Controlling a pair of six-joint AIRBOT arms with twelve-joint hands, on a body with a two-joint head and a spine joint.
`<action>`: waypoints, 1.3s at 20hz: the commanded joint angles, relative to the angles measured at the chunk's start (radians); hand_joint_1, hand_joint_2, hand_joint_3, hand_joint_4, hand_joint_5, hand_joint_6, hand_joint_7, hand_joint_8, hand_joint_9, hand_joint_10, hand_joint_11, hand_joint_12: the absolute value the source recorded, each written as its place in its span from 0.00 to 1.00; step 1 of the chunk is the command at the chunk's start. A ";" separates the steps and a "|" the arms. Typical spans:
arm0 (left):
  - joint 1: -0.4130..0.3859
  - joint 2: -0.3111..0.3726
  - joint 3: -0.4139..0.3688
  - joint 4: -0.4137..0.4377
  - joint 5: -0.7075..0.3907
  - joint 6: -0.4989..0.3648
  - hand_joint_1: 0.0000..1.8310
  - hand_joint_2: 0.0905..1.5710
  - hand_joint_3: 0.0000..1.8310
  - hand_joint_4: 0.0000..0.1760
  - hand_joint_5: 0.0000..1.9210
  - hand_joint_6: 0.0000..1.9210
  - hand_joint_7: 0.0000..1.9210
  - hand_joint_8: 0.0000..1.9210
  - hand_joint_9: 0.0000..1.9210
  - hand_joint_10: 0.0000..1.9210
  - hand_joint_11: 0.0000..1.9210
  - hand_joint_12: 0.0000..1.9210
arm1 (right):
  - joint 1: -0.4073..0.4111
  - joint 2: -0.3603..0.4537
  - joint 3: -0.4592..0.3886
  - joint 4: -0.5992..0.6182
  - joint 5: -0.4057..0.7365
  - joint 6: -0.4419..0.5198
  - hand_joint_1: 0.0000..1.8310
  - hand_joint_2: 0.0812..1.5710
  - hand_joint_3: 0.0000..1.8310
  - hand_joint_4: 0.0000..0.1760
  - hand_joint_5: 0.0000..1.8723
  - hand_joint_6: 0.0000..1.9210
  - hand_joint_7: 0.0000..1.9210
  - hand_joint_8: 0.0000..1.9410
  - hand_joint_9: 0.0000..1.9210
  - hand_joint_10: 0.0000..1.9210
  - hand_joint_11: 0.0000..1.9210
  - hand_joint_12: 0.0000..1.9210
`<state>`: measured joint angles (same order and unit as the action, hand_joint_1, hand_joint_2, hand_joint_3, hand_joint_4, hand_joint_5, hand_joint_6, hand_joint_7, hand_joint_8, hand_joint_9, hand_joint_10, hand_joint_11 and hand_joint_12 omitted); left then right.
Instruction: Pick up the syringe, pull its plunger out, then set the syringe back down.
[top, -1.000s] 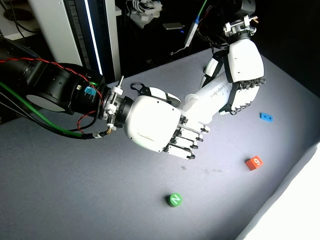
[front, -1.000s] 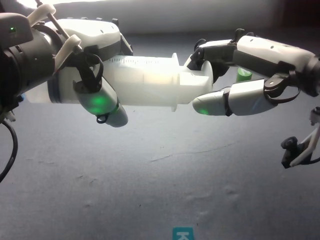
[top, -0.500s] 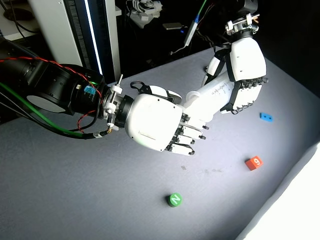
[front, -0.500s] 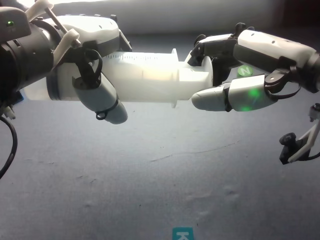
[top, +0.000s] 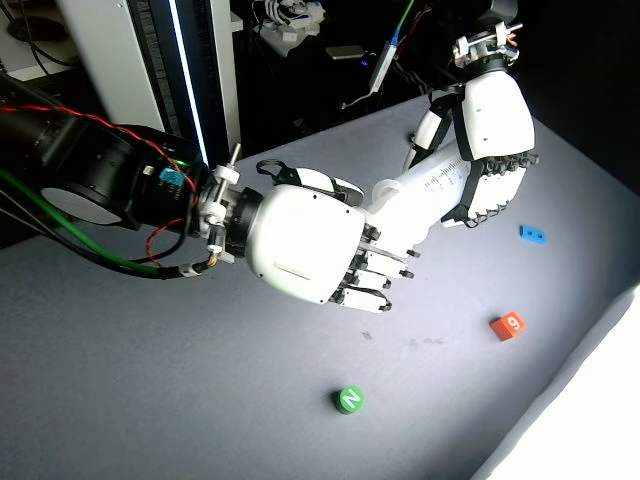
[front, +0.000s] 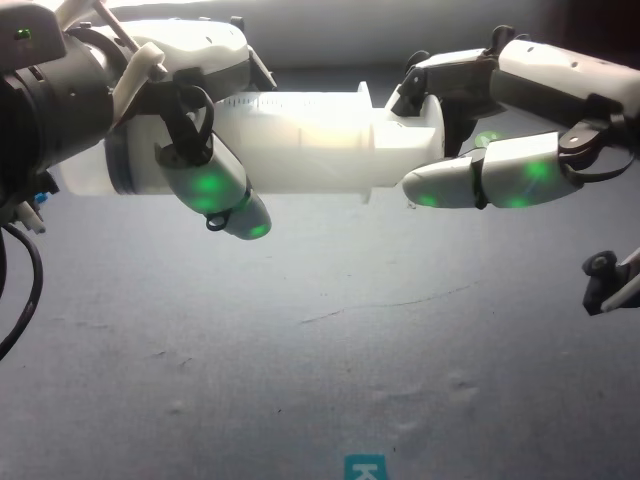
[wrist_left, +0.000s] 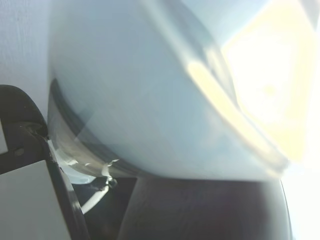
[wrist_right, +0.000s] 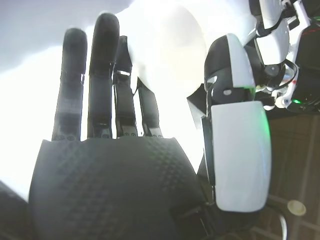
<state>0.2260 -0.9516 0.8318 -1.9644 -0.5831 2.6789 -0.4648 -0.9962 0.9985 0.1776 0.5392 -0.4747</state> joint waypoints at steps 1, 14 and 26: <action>-0.020 0.006 0.000 0.056 -0.008 -0.006 0.74 0.73 0.00 0.00 0.50 0.50 0.39 0.67 0.38 0.77 0.35 0.75 | 0.009 0.021 0.003 -0.004 0.075 -0.008 0.62 0.79 0.00 0.00 0.36 0.72 0.40 0.73 0.31 0.61 0.13 0.79; -0.020 0.006 0.001 0.055 -0.009 -0.006 0.74 0.74 0.00 0.00 0.50 0.47 0.39 0.69 0.38 0.77 0.34 0.75 | 0.047 0.116 -0.037 0.016 0.020 -0.050 0.63 0.78 0.00 0.00 0.38 0.70 0.42 0.70 0.32 0.63 0.13 0.81; -0.019 0.008 0.009 0.056 -0.005 -0.006 0.74 0.73 0.00 0.00 0.51 0.48 0.39 0.67 0.38 0.77 0.35 0.75 | 0.062 0.223 -0.045 0.024 -0.031 -0.039 0.62 0.78 0.00 0.02 0.37 0.71 0.41 0.71 0.32 0.62 0.14 0.82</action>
<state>0.2169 -0.9516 0.8280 -1.9690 -0.5571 2.6549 -0.4137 -0.7944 0.9440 0.1795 0.4095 -0.5175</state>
